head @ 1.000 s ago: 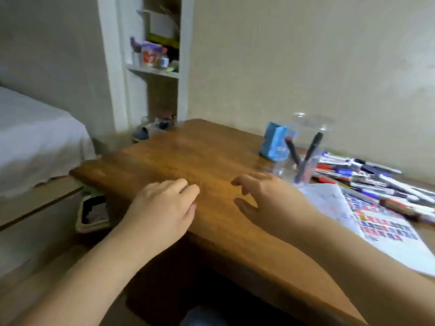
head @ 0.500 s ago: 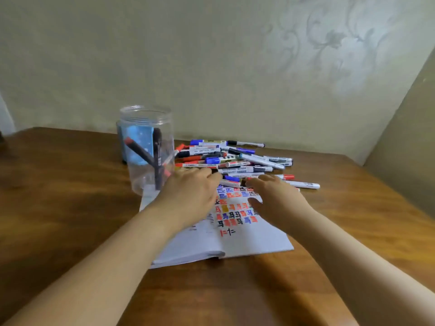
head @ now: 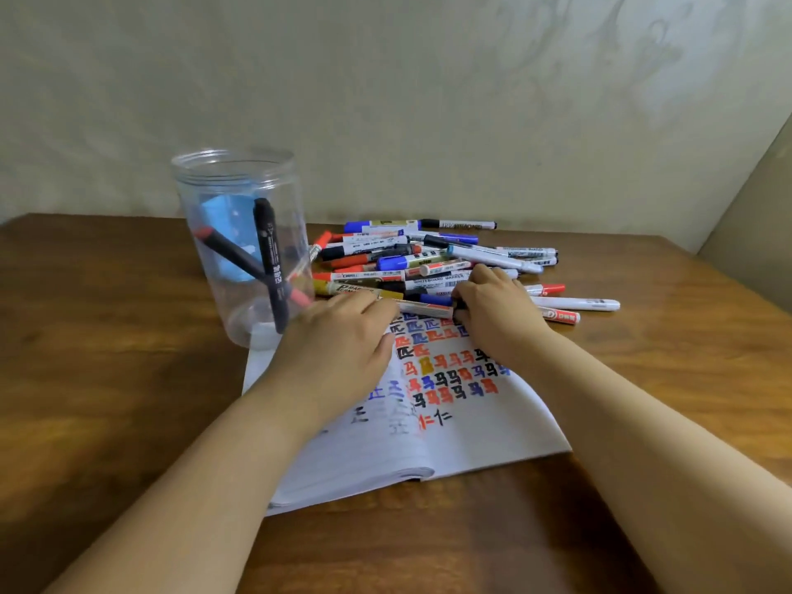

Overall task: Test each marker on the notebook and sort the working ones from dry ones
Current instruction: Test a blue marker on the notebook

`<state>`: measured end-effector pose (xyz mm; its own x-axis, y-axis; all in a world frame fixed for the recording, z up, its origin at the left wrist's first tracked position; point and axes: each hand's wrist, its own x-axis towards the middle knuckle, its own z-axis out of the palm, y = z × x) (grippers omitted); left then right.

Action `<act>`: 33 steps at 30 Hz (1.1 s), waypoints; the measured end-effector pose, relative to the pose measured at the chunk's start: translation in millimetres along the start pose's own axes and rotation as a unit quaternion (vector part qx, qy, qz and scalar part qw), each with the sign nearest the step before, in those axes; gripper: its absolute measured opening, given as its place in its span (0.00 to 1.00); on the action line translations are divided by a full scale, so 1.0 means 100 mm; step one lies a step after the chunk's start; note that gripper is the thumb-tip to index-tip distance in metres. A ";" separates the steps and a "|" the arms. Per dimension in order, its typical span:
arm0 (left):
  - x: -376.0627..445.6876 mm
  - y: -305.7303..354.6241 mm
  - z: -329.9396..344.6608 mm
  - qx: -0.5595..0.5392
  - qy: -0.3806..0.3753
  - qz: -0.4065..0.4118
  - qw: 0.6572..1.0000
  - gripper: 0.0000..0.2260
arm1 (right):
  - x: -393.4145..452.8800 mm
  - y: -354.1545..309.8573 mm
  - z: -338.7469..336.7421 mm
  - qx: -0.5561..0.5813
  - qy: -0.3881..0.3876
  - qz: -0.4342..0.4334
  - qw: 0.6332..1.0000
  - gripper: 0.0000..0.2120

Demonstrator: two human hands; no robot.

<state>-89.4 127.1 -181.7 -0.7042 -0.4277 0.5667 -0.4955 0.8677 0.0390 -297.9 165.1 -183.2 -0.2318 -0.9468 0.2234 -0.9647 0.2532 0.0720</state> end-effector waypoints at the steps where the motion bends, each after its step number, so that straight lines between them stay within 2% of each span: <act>1: -0.01 0.02 -0.01 -0.003 -0.001 0.002 1.000 0.05 | 0.00 0.00 0.00 -0.006 0.003 0.003 1.000 0.13; 4: -0.01 0.03 -0.03 -0.013 -0.004 -0.002 1.000 0.07 | -0.06 0.02 -0.05 -0.020 0.032 0.007 0.999 0.12; 7: -0.01 0.05 -0.02 -0.012 0.005 0.007 1.000 0.06 | -0.25 -0.03 -0.23 0.004 0.047 -0.029 0.998 0.11; 10: 0.00 0.11 -0.01 -0.003 0.008 0.002 1.000 0.13 | -0.50 -0.16 -0.33 0.035 0.046 -0.090 0.994 0.09; 12: 0.00 0.15 0.01 -0.004 -0.023 0.006 1.000 0.17 | -0.65 -0.26 -0.28 0.040 0.072 -0.124 0.989 0.08; 13: -0.01 0.17 0.03 -0.017 -0.052 0.015 0.998 0.17 | -0.70 -0.29 -0.23 0.043 0.083 -0.128 0.987 0.08; 16: -0.03 0.19 0.08 -0.064 -0.110 0.023 0.992 0.08 | -0.76 -0.32 -0.10 0.065 0.103 -0.124 0.985 0.10; 19: -0.04 0.19 0.11 -0.094 -0.087 0.020 0.992 0.08 | -0.77 -0.35 -0.07 0.076 0.109 -0.128 0.983 0.07; 21: -0.03 0.21 0.10 -0.092 -0.086 0.024 0.992 0.11 | -0.77 -0.37 -0.05 0.062 0.113 -0.135 0.982 0.13; 23: -0.04 0.22 0.09 -0.093 -0.106 0.025 0.990 0.11 | -0.77 -0.38 -0.03 0.044 0.129 -0.139 0.981 0.14; 27: -0.04 0.23 0.06 -0.089 -0.129 0.026 0.987 0.09 | -0.80 -0.44 -0.04 0.041 0.109 -0.160 0.980 0.04; 30: -0.05 0.23 0.05 -0.078 -0.145 0.031 0.986 0.09 | -0.81 -0.45 -0.06 0.064 0.056 -0.170 0.982 0.09; 33: -0.06 0.24 0.03 -0.112 -0.168 0.029 0.979 0.09 | -0.83 -0.41 -0.07 0.075 0.066 -0.172 0.980 0.17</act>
<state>-99.0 149.7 -186.5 -0.8737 -0.4030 0.2723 -0.3527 0.9105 0.2158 -238.4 235.2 -197.7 0.1191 -0.9342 0.3362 -0.9928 -0.1176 0.0247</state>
